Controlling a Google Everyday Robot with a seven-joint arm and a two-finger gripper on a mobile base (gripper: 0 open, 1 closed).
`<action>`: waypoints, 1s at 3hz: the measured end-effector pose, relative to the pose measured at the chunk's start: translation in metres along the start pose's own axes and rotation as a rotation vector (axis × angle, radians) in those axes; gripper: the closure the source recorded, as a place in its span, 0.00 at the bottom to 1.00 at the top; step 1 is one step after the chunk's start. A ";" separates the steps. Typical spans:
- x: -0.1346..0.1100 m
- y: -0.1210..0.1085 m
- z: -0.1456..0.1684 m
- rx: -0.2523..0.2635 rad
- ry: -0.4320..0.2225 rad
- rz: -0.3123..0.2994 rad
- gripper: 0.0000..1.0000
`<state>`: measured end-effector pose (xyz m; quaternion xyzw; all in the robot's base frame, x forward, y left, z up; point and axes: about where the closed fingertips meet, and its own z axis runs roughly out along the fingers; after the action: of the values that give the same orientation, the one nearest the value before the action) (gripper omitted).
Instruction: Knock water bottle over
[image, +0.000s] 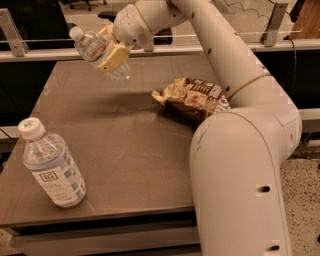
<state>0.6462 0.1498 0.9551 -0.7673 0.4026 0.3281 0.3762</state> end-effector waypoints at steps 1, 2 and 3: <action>0.005 -0.001 0.004 -0.028 0.150 -0.073 1.00; 0.015 -0.003 0.009 -0.061 0.270 -0.136 1.00; 0.028 -0.005 0.014 -0.090 0.372 -0.185 1.00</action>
Offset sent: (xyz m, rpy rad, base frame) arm 0.0142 -0.0070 -0.0234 -0.3871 -0.3102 0.0693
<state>0.6606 0.1534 0.9274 -0.8644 0.3779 0.1627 0.2892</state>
